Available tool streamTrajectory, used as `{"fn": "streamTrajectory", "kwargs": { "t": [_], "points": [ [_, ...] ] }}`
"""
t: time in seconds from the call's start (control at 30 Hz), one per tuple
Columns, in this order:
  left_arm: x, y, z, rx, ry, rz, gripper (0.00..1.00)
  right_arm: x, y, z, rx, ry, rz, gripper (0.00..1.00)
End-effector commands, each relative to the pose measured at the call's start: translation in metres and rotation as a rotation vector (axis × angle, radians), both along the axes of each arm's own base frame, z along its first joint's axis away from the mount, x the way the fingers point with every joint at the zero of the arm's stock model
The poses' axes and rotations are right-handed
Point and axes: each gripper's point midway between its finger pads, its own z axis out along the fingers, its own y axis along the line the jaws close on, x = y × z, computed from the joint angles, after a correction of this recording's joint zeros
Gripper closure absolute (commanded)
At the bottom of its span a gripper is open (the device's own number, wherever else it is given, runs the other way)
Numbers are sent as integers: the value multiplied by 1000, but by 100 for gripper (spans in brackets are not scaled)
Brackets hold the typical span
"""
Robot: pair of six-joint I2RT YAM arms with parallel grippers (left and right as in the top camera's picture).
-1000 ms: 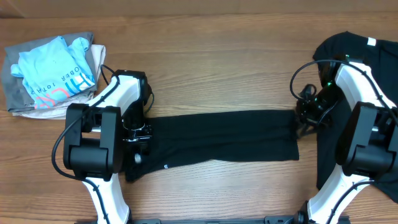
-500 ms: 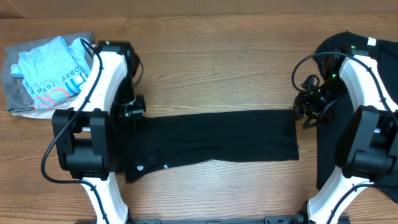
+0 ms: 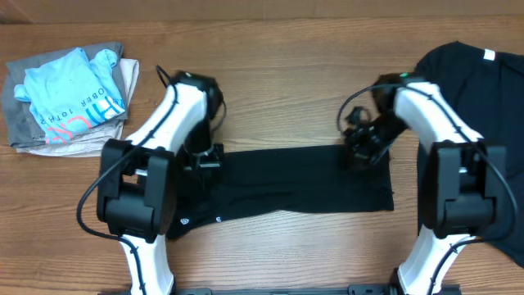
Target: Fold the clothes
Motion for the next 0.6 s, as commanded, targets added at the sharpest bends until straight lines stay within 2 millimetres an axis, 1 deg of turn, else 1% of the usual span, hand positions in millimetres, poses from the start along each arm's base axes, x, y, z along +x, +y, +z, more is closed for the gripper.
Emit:
{"fn": "streamTrajectory", "kwargs": {
  "t": [0.0,0.17,0.3,0.4,0.5,0.57],
  "points": [
    [-17,1,-10,-19,34,-5,96,-12,13,-7,-20,17,-16,96],
    [-24,4,-36,-20,18,6,96,-19,9,-40,-148,9,-44,96],
    [-21,5,-57,-28,-32,7,96,-19,4,-66,-194,-31,-74,96],
    [-10,9,-71,-14,-103,-7,96,-16,5,-78,-188,-71,-83,96],
    [8,15,-81,34,-195,-9,96,-9,6,-86,-177,-120,-88,96],
    [25,19,-85,62,-268,-5,96,-1,7,-88,-169,-157,-92,96]
  ]
}}
